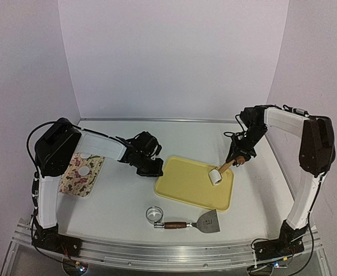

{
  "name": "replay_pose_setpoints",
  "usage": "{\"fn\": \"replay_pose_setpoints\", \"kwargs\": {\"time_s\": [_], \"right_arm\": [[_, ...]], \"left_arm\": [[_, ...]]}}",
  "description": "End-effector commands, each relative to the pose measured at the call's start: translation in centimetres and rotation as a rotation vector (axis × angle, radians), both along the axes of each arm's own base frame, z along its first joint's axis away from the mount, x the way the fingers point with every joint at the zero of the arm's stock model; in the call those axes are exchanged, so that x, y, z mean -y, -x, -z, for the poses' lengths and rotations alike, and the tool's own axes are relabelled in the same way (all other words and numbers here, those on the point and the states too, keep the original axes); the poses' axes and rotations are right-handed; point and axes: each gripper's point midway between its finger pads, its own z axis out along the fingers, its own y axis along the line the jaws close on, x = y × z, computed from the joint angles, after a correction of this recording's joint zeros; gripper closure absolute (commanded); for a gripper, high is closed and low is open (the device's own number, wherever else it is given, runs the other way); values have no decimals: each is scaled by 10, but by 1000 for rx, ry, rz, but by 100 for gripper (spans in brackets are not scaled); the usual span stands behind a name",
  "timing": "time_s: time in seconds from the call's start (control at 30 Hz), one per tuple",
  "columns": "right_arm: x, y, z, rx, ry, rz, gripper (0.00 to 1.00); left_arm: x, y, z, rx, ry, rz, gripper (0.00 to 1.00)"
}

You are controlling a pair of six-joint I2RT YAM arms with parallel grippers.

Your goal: Roll out the dumpling wrappers from the dough

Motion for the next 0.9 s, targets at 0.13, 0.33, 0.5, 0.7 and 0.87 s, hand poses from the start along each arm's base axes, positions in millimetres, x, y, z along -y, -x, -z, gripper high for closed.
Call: {"fn": "replay_pose_setpoints", "kwargs": {"time_s": [0.13, 0.33, 0.5, 0.7, 0.87], "right_arm": [[118, 25, 62, -144, 529, 29, 100], [126, 28, 66, -151, 566, 24, 100], [127, 28, 65, -148, 566, 29, 100], [109, 18, 43, -91, 455, 62, 100], [73, 5, 6, -7, 242, 93, 100]], "left_arm": [[-74, 14, 50, -115, -268, -84, 100], [-74, 14, 49, -113, -268, -86, 100], [-74, 14, 49, -114, -266, -84, 100], [-71, 13, 48, -113, -259, -78, 100], [-68, 12, 48, -114, -251, -69, 100]]}}
